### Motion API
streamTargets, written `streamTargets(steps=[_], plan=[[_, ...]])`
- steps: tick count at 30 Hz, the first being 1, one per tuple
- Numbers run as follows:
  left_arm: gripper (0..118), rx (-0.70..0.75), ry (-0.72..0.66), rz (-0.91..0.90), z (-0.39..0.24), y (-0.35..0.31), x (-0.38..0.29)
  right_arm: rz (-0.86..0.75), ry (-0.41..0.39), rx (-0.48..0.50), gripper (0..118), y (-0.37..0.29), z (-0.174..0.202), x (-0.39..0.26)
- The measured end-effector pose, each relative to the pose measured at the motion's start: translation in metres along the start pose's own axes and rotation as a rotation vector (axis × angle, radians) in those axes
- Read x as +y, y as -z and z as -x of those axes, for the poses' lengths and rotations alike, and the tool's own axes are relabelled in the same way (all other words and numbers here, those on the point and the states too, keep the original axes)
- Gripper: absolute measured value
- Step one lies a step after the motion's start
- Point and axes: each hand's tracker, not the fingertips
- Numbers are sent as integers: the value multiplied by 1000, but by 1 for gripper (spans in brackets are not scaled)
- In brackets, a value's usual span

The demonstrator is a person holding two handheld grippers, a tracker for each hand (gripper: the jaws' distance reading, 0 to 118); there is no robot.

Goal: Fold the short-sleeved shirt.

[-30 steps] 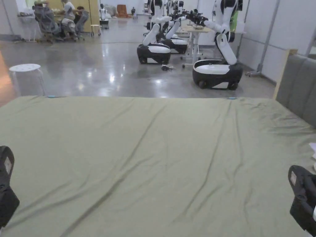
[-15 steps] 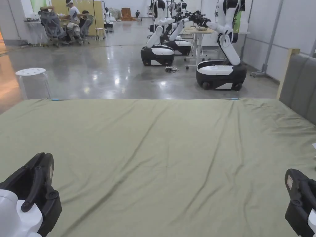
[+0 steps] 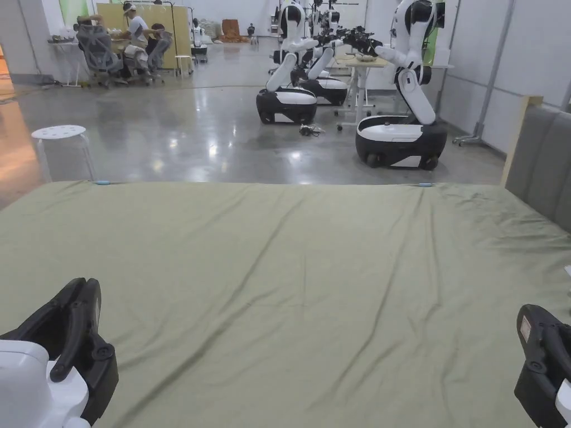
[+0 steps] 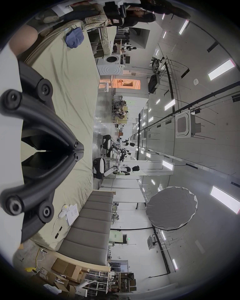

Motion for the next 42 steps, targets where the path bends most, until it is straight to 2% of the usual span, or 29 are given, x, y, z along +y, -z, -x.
streamTargets(steps=[7, 9, 10, 11, 12, 13, 14, 15, 16, 18, 23, 26, 28, 31, 33, 36, 38, 40, 42], plan=[[5, 20, -15, 22, -1, 2, -2, 10, -3, 1, 0, 2, 4, 0], [5, 32, -16, 24, -1, 2, -2, 10, -3, 8, 4, 3, 5, 0], [8, 33, -17, 21, -1, 1, -2, 6, -5, 7, 18, 3, 5, 0], [24, 40, -18, 18, -1, 1, -1, 4, -7, 5, 40, 2, 6, 0], [59, 53, -23, 16, 0, 1, -1, 1, -5, 7, 80, 2, 7, 0], [91, 49, -34, 5, 0, 0, -1, 1, -2, 8, 107, 3, 7, 0], [107, 59, -39, 3, -1, 1, -2, 18, -2, -2, 117, 6, 9, 0], [107, 40, -34, 35, -3, 5, -3, 71, -4, -30, 117, 11, 11, -1], [113, -12, -22, 2, -5, -1, -5, -16, 3, -55, 115, -1, 11, -9], [118, 12, -33, 29, -9, -8, -7, 10, 0, 24, 118, 0, 13, -6], [118, -5, -16, 38, -5, -2, -14, 0, -20, 16, 118, 0, 17, -3], [118, -65, -64, 63, -8, 1, -12, -1, -30, 22, 118, -1, 18, -2], [118, -46, -62, 65, -11, 1, -8, -2, -32, 21, 118, -1, 18, -2], [118, 113, 12, 67, -21, 1, -8, 0, -36, 19, 118, 1, 18, -1], [118, 174, -5, 66, -25, 0, -9, 2, -29, 19, 118, 1, 18, -1], [118, 43, -81, 115, -14, 0, -5, 10, -31, 18, 118, 3, 18, -3], [118, 52, -50, 83, -13, -3, -3, 13, -38, 19, 118, 2, 19, -3], [118, 123, -9, 77, -19, -2, 0, 15, -38, 23, 118, 2, 19, -3], [118, 80, -32, 102, -16, -2, 8, 19, -34, 24, 118, 2, 19, -4]])
